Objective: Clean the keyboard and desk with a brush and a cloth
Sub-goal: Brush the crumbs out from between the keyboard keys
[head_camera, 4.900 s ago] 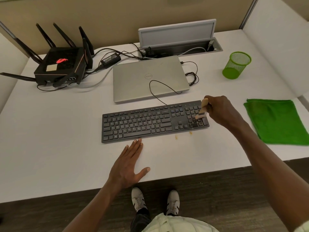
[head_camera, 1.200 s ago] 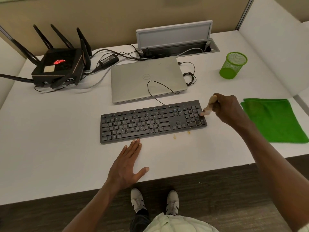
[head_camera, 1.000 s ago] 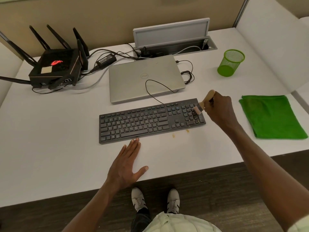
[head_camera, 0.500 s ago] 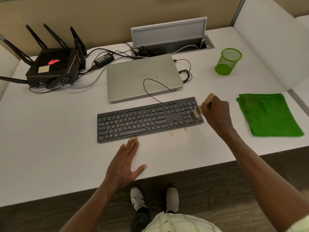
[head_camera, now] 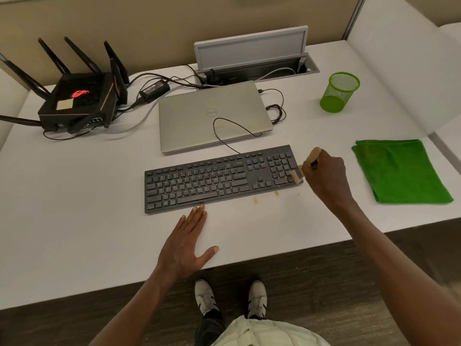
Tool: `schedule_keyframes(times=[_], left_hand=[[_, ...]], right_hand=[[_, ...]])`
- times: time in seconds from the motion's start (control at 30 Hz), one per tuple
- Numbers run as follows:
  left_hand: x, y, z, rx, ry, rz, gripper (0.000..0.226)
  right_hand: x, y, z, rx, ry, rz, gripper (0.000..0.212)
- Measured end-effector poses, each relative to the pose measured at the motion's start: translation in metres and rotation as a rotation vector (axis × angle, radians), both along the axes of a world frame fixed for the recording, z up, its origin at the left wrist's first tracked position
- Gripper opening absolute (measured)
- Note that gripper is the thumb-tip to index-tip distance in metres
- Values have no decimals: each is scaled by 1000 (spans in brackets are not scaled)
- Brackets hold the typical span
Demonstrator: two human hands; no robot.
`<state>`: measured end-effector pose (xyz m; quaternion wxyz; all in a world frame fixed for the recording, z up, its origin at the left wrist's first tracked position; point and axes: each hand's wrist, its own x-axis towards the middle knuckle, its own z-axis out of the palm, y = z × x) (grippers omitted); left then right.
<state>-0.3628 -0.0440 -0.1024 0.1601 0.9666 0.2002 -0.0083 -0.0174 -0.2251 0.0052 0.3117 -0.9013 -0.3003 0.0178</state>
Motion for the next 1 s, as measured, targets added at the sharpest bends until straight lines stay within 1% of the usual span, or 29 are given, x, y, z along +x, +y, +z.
schedule_keyframes(times=[0.1, 0.3, 0.43, 0.57, 0.67, 0.8, 1.0], left_hand=[[-1, 0, -1, 5, 6, -1, 95], [0, 0, -1, 6, 2, -4, 94], [0, 1, 0, 5, 4, -3, 94], [0, 0, 0, 8, 4, -6, 95], [0, 0, 0, 12, -7, -6, 95], [0, 0, 0, 10, 0, -8, 94], [0, 0, 0, 15, 9, -6, 95]], right_hand=[[-6, -7, 2, -19, -10, -3, 14], [0, 19, 11, 134, -7, -30, 17], [-10, 26, 3, 162, 28, -6, 18], [-14, 18, -7, 97, 12, -14, 20], [-11, 20, -2, 72, -3, -40, 22], [-8, 30, 3, 72, 10, -33, 17], [-15, 15, 0, -33, -29, 19, 13]])
